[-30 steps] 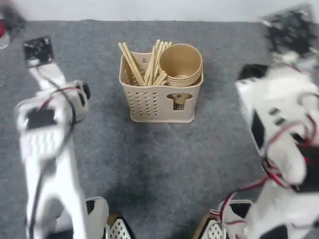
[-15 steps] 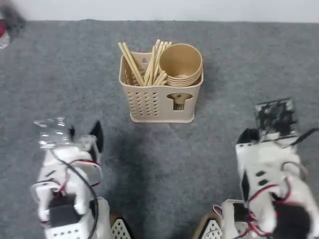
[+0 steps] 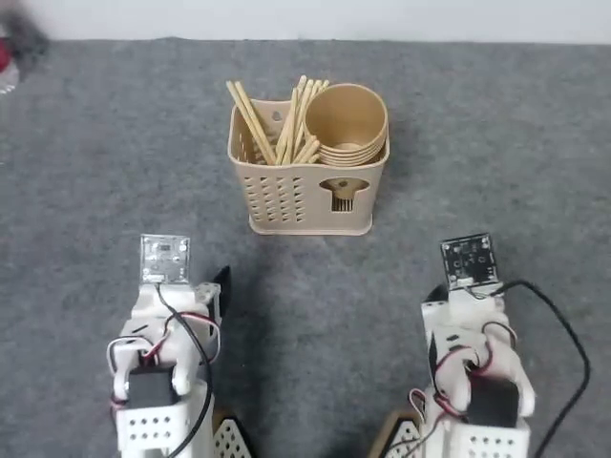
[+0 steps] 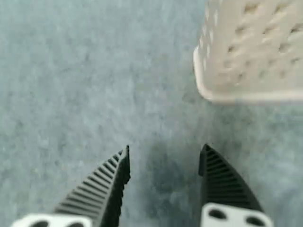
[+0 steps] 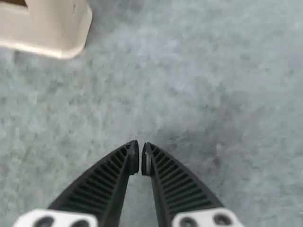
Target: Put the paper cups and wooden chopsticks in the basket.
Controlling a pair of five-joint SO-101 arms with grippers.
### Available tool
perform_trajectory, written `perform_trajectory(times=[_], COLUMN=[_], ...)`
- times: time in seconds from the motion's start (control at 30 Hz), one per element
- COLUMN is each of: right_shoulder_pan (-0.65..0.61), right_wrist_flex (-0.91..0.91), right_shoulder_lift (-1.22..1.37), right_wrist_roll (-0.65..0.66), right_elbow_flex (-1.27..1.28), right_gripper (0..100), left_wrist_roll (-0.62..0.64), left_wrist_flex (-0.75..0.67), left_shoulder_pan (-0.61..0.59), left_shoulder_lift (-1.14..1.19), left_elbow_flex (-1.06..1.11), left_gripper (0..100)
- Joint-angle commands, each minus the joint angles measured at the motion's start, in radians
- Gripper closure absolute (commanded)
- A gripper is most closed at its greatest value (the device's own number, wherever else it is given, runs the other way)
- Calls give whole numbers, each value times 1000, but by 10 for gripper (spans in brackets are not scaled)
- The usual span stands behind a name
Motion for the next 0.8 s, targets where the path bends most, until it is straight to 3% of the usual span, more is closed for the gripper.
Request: perform_trajectory(times=[0.0,0.13,0.37,0.6,0.77], right_shoulder_pan=[5,7,18,203,254], right_wrist_flex=[-13,-12,8,8,8], right_shoulder_lift=[-31,-28,-25,-25,-25], right_wrist_roll=[6,9,11,9,11], right_elbow_flex=[91,224,233,233,233], right_gripper=[961,961,961,961,961], left_wrist_roll=[-6,-5,-5,-5,-5], left_wrist_flex=[129,149,150,150,150], left_shoulder_pan=[5,8,6,6,6], left_shoulder_lift=[-15,-14,-14,-14,-14], left_elbow_flex=[-4,-4,-4,-4,-4], left_gripper=[763,762,762,762,762])
